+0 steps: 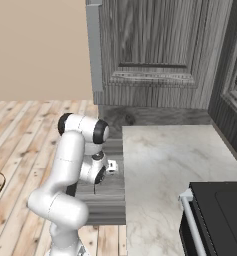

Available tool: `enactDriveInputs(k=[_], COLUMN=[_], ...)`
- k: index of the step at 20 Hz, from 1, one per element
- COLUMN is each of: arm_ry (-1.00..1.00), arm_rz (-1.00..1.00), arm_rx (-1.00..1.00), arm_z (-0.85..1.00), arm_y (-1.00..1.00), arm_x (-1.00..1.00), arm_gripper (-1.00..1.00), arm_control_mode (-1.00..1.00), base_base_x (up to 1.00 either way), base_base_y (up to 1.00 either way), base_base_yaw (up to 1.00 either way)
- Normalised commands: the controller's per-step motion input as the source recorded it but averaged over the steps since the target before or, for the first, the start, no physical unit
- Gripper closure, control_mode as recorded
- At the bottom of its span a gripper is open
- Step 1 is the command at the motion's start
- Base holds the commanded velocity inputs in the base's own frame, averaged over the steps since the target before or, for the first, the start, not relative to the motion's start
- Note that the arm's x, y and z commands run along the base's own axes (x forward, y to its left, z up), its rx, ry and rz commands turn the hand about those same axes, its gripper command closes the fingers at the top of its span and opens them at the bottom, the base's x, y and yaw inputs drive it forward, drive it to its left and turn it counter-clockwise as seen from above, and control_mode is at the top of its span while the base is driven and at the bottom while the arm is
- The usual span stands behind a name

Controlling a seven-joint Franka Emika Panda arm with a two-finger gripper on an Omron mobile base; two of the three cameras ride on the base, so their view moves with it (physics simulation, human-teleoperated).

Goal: Organize the utensils by type. Pick up the wooden spoons from the counter and place them in the open cabinet. Then pick up the metallic utensils from the counter and place them in the open drawer.

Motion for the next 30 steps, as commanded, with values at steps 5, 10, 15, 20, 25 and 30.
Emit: enactDriveInputs(k=[5,10,15,20,25,30], arm_ry=[-0.27,-0.21,0.0,0.0,-0.05,-0.28], arm_rz=[0.0,0.0,0.0,0.0,0.0,0.0], arm_rx=[0.0,0.0,0.0,-0.01,0.0,0.0], arm_z=[-0.04,-0.21,0.33,0.11,-0.02,0.01], arm_y=[0.0,0.0,0.07,0.03,0.04,0.1], arm_x=[0.15,0.0,0.02,-0.18,-0.44,-0.39], arm_gripper=[-1.0,-1.0,-1.0,-1.0,-1.0,-1.0], arm_control_mode=[-1.0,-1.0,-1.0,-1.0,-1.0,-1.0], base_base_x=[0.0,0.0,0.0,0.0,0.0,0.0], base_base_y=[0.0,0.0,0.0,0.0,0.0,0.0], base_base_yaw=[0.0,0.0,0.0,0.0,0.0,0.0])
